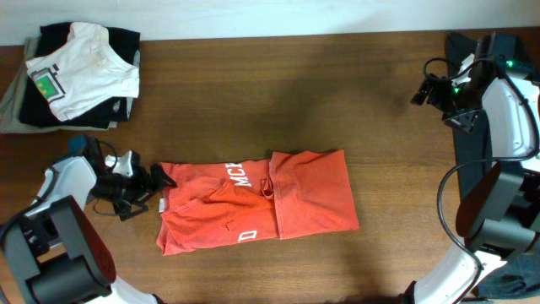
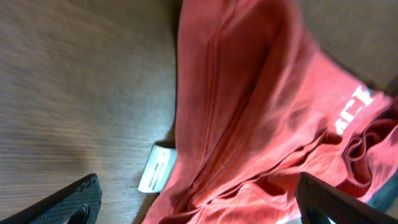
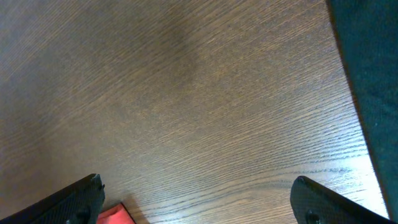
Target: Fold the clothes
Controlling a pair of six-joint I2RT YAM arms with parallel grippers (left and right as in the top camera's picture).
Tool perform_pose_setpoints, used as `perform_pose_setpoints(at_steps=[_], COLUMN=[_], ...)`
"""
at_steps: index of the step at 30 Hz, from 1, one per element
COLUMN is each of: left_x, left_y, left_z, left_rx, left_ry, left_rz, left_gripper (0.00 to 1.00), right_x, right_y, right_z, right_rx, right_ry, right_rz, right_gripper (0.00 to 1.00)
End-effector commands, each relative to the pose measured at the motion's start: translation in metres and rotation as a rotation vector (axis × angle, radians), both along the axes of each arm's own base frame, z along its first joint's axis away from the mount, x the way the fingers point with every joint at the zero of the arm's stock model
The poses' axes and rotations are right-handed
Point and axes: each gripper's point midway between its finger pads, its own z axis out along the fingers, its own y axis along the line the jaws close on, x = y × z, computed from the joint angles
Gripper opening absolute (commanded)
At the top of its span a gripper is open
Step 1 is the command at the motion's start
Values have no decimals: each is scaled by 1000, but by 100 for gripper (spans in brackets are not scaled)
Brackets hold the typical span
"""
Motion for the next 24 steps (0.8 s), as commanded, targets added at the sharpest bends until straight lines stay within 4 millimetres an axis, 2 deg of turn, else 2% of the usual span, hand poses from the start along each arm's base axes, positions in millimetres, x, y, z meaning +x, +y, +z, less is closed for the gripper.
perform_pose_setpoints(at_steps=[1, 4, 9, 11, 13, 15, 16, 17, 18, 19, 20, 22, 24], left_x=[-25, -37, -32, -35, -37, -37, -36, -36, -36, -34, -33, -23, -15], left_y=[-9, -19, -35, -42, -60, -66, -67, -67, -67, -66, -66, -55, 1], left_z=[-13, -31, -25, -24, -24, -25, -26, -26, -26, -26, -26, -24, -11], left_rx=[-37, -73, -175, -182, -175, -164, -161, -161, -161, -159, -157, -95, 157], left_ry=[115, 155, 88, 104, 118, 121, 115, 114, 113, 107, 104, 99, 234], left_rz=[-45, -59, -97, -119, -184, -208, -211, -212, -212, -212, -212, -212, -78], left_gripper=[99, 99, 98, 98, 98, 98, 84, 63, 46, 13, 1, 1, 1], right_x=[5, 5, 5, 5, 5, 5, 5, 5, 5, 5, 5, 5, 5], right_y=[0, 0, 0, 0, 0, 0, 0, 0, 0, 0, 0, 0, 0], right_z=[13, 13, 13, 13, 13, 13, 13, 13, 13, 13, 13, 13, 13], right_rx=[-16, -16, -16, -16, -16, -16, -16, -16, -15, -16, -16, -16, -16], right_ry=[-35, -35, -35, -35, -35, -35, -35, -35, -36, -35, -35, -35, -35], right_rz=[10, 10, 10, 10, 10, 10, 10, 10, 10, 10, 10, 10, 10], right_gripper=[99, 99, 99, 99, 99, 99, 99, 98, 99, 99, 99, 99, 99])
